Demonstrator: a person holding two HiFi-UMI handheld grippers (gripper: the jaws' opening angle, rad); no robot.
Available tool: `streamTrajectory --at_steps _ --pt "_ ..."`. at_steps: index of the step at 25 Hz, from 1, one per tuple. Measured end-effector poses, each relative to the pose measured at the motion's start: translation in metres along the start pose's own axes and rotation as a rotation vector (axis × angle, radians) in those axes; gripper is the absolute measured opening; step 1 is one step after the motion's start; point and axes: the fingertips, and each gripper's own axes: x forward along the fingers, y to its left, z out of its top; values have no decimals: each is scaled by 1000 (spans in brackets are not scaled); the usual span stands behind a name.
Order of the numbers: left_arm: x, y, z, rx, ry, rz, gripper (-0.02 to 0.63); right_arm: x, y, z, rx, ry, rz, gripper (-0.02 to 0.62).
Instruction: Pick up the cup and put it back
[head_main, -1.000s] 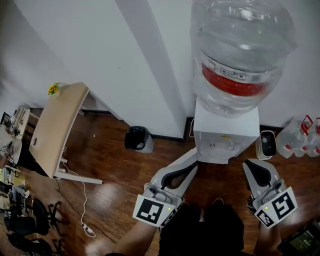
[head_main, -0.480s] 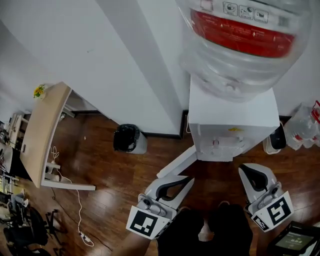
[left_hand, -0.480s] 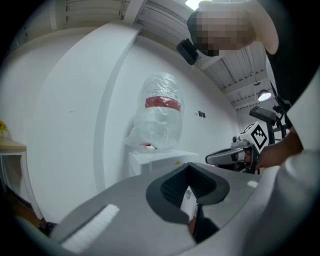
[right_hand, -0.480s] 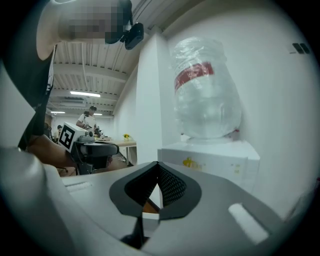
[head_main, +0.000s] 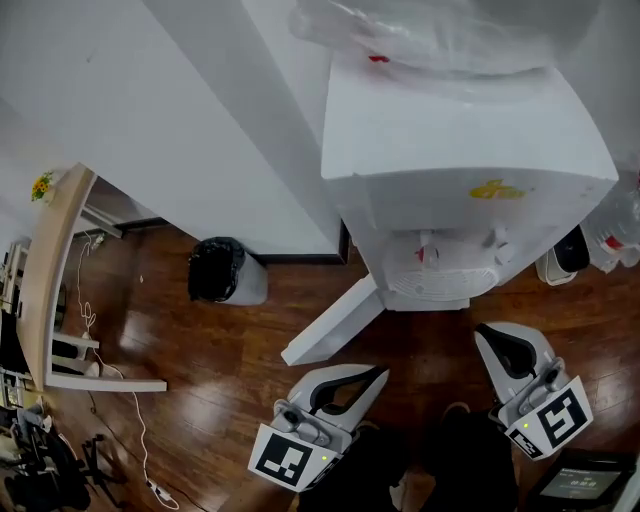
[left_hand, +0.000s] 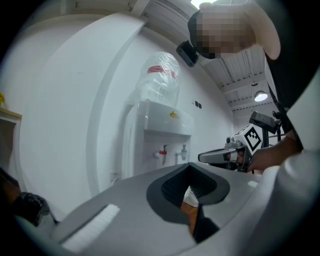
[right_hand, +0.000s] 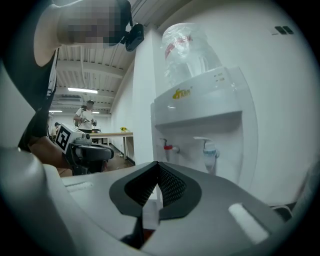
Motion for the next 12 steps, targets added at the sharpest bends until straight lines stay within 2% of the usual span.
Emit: streamTrajectory --at_steps 3,8,12 --pt "-6 2 -21 -25 -30 -18 316 8 -5 -37 3 -11 -5 1" --pt "-1 5 -82 12 -16 -27 317 11 -16 -95 -2 -59 -2 2" --pt "-3 2 -129 68 -13 -48 318 5 -16 -128 -49 -79 26 2"
